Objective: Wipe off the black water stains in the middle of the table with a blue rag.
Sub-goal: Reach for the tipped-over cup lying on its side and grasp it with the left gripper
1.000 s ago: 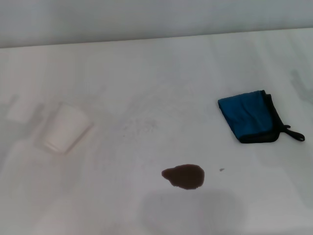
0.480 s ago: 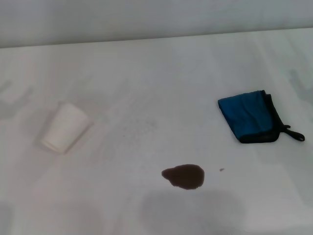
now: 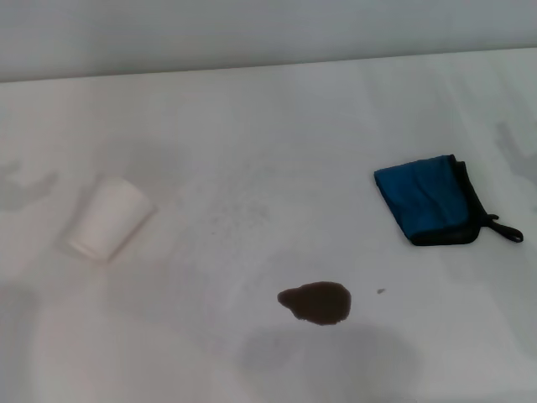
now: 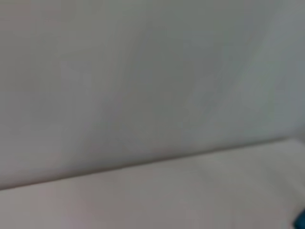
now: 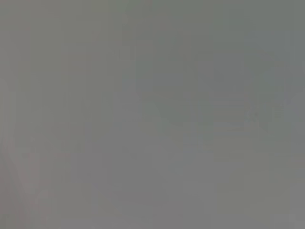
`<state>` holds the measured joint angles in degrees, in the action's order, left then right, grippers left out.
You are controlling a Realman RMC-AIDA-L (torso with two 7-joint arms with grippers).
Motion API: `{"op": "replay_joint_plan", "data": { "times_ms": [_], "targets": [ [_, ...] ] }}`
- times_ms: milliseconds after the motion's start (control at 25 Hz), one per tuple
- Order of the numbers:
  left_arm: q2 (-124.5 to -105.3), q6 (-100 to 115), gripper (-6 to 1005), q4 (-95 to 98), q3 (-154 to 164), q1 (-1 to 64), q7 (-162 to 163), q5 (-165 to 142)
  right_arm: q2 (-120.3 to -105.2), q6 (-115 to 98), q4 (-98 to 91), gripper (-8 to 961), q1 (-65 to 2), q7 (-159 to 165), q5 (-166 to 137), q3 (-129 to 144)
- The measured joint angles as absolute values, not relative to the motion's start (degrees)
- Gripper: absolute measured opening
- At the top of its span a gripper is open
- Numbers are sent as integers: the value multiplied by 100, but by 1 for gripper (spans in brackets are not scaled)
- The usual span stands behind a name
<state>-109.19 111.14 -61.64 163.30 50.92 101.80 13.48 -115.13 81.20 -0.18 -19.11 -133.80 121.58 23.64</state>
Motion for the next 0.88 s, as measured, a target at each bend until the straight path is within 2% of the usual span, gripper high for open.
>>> {"op": "replay_joint_plan", "data": {
  "times_ms": [200, 400, 600, 880],
  "targets": [
    [-10711, 11150, 773, -6143, 16339, 5524, 10230, 437, -11510, 7992, -49, 858, -1883, -13155, 12154, 2365],
    [-10697, 11149, 787, -6153, 16338, 5814, 10540, -143, -11505, 7758, -76, 858, -1885, -12884, 12154, 2364],
    [-10848, 11015, 845, -6178, 16330, 5904, 10945, -160, -11505, 7492, -26, 858, -1882, -12877, 12155, 2367],
    [-11271, 10536, 875, -6144, 16330, 6071, 10802, -502, -11504, 7461, -52, 857, -1859, -12874, 12155, 2421]
  ]
}}
